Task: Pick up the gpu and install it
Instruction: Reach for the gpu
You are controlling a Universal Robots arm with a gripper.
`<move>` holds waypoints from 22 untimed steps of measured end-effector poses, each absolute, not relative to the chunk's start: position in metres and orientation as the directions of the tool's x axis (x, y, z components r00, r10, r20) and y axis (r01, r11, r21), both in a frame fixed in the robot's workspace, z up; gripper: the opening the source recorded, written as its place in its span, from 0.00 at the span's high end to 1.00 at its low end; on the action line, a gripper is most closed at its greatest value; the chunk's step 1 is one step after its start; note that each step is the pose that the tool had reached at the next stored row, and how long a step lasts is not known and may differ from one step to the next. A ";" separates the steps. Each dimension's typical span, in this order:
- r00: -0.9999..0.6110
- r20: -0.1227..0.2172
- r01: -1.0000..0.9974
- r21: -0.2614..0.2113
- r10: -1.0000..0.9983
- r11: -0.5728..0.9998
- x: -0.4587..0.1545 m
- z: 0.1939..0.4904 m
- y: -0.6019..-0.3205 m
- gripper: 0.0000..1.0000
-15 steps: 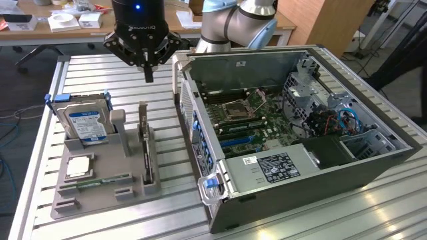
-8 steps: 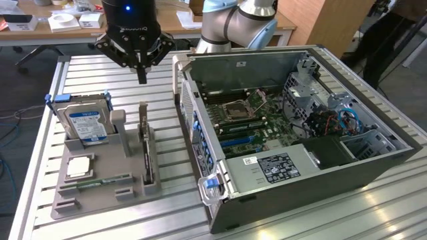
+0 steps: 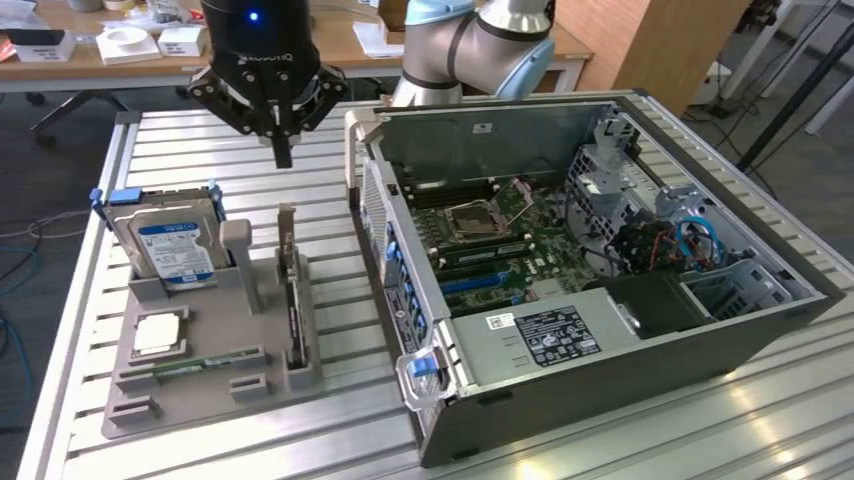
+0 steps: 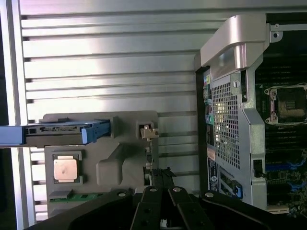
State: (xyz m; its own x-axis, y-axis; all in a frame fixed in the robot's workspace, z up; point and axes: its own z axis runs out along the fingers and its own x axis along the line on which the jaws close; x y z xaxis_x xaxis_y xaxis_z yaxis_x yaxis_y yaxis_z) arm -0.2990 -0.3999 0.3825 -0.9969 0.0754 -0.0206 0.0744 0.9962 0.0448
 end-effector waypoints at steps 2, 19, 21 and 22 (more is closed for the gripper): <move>-0.997 -0.021 0.074 0.045 0.075 0.996 -0.299 0.383 -0.403 0.90; -0.997 -0.021 0.074 0.045 0.075 0.996 -0.306 0.382 -0.436 0.90; -0.997 -0.021 0.074 0.045 0.075 0.996 -0.307 0.382 -0.440 0.90; -0.997 -0.021 0.074 0.045 0.075 0.996 -0.307 0.382 -0.442 0.90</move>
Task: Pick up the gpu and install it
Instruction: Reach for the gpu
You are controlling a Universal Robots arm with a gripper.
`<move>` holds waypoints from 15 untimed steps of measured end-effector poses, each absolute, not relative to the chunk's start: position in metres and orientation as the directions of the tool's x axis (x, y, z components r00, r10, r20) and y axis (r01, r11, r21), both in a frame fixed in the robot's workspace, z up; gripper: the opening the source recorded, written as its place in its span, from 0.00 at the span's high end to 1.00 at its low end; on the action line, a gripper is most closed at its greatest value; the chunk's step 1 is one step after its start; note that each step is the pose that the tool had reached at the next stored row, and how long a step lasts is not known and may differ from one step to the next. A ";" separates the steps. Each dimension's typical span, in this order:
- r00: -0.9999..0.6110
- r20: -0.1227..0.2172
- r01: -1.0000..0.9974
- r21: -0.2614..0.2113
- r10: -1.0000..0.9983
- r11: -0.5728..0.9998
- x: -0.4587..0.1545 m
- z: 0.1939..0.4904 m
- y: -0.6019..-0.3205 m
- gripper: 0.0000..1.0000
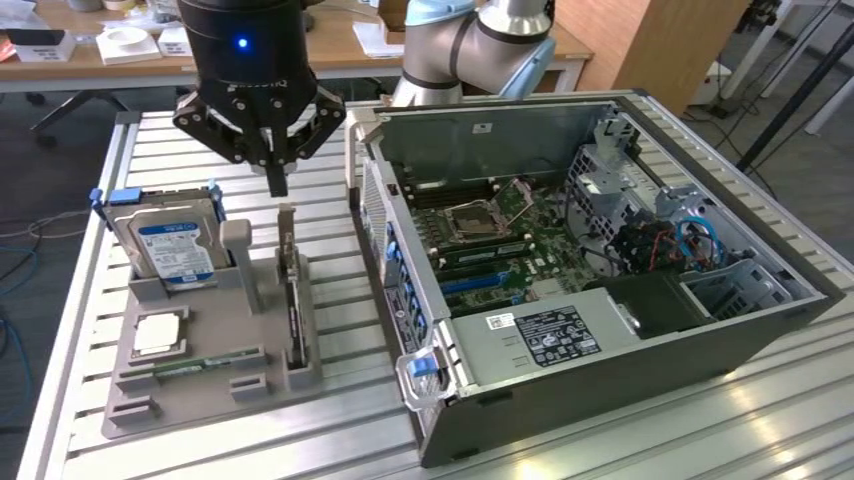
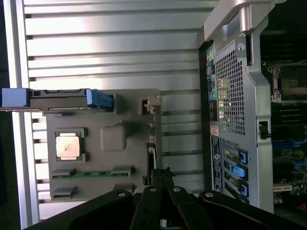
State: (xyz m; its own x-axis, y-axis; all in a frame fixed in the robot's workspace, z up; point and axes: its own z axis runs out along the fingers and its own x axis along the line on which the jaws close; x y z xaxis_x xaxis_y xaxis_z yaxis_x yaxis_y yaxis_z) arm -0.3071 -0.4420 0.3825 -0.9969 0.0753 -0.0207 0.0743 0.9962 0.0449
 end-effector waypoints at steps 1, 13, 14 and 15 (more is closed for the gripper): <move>-0.997 -0.021 0.074 0.045 0.075 0.996 -0.307 0.382 -0.444 0.90; -0.997 -0.021 0.074 0.045 0.075 0.996 -0.310 0.382 -0.466 0.90; -0.997 -0.021 0.074 0.045 0.075 0.996 -0.310 0.382 -0.466 0.90; -0.997 -0.021 0.074 0.045 0.075 0.996 -0.310 0.382 -0.466 0.90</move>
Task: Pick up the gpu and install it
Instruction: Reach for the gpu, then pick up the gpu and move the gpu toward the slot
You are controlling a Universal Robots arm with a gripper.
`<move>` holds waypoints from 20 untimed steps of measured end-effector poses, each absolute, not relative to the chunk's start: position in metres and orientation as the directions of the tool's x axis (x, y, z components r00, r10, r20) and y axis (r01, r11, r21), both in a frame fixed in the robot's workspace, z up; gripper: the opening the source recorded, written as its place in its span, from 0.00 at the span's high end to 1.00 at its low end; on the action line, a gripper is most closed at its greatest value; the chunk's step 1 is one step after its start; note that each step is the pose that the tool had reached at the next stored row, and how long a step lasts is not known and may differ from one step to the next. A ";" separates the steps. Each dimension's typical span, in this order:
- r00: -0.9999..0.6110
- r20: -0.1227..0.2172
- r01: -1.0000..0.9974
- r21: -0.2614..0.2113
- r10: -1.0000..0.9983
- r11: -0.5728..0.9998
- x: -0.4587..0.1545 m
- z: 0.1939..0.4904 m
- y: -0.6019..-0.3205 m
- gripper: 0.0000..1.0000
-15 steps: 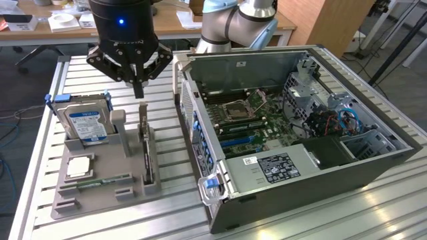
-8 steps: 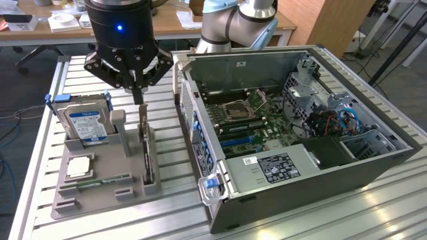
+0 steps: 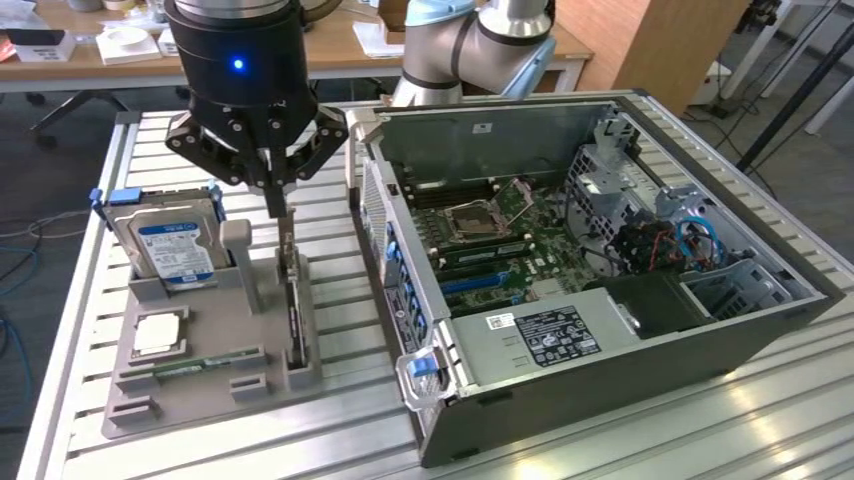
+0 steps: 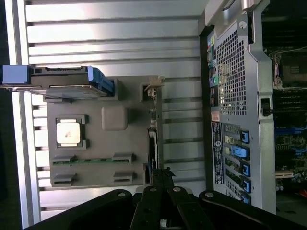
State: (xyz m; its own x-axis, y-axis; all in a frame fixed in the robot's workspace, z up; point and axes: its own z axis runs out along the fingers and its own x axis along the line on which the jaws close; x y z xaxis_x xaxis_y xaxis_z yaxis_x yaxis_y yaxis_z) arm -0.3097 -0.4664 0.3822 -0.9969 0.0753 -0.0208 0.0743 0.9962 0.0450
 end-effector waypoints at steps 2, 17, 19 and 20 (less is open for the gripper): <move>-0.997 -0.021 0.074 0.045 0.075 0.996 -0.310 0.382 -0.466 0.90; -0.997 -0.021 0.074 0.045 0.075 0.996 -0.310 0.382 -0.466 0.77; -0.997 -0.021 0.074 0.045 0.075 0.996 -0.310 0.382 -0.466 0.71; -0.997 -0.021 0.074 0.045 0.075 0.996 -0.310 0.382 -0.466 0.64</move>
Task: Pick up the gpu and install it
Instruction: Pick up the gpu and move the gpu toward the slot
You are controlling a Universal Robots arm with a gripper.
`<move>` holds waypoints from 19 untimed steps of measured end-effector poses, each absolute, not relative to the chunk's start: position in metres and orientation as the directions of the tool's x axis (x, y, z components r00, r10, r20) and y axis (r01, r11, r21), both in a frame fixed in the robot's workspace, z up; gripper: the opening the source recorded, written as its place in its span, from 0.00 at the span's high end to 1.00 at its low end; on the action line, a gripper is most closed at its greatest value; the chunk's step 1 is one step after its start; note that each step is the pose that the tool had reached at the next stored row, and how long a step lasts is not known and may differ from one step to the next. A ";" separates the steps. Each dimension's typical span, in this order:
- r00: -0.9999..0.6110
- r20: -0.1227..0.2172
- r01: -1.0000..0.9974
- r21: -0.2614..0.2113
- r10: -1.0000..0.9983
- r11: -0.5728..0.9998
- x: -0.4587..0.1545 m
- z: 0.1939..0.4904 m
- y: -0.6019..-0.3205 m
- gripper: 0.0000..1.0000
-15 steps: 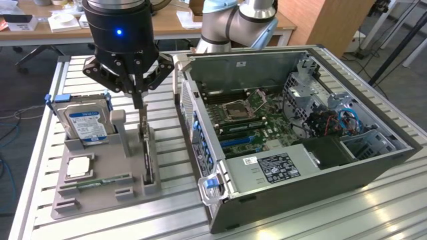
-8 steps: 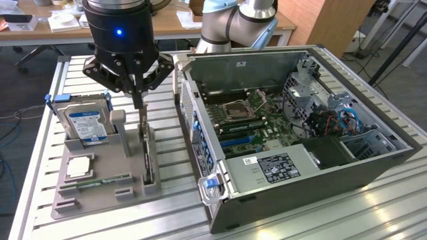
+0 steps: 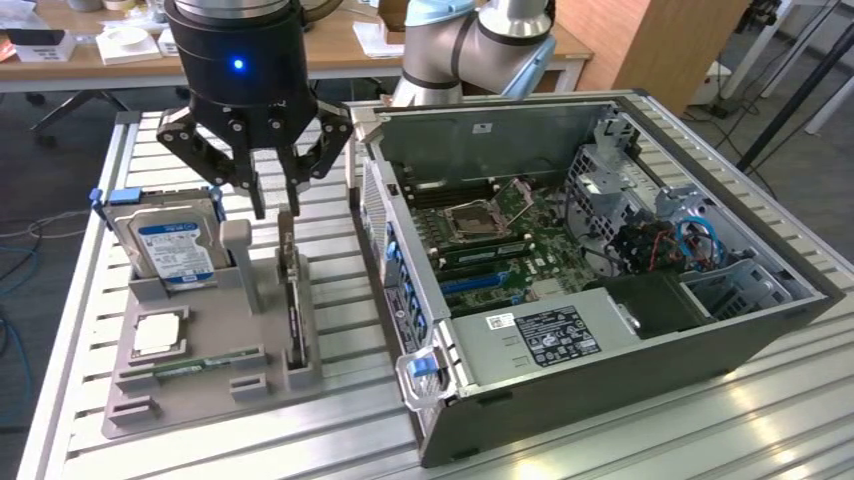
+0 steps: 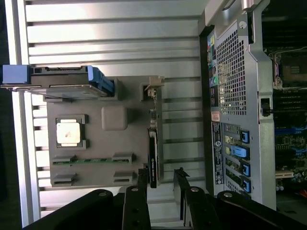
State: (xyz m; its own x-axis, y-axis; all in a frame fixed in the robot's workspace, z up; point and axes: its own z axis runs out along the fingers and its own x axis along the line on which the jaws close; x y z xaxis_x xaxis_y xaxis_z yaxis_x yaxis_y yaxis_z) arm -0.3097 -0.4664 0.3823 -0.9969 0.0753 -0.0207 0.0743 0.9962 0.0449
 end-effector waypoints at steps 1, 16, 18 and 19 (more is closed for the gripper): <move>-0.997 -0.021 0.074 0.045 0.075 0.996 -0.310 0.382 -0.466 0.64; -0.997 -0.021 0.074 0.045 0.075 0.996 -0.310 0.360 -0.466 0.64; -0.997 -0.021 0.074 0.045 0.075 0.996 -0.310 0.357 -0.466 0.64; -0.997 -0.021 0.074 0.045 0.075 0.996 -0.310 0.355 -0.466 0.64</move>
State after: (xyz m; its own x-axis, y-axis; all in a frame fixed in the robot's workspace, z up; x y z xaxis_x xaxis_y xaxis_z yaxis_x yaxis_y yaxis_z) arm -0.3097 -0.4664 0.3549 -0.9969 0.0754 -0.0207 0.0744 0.9962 0.0449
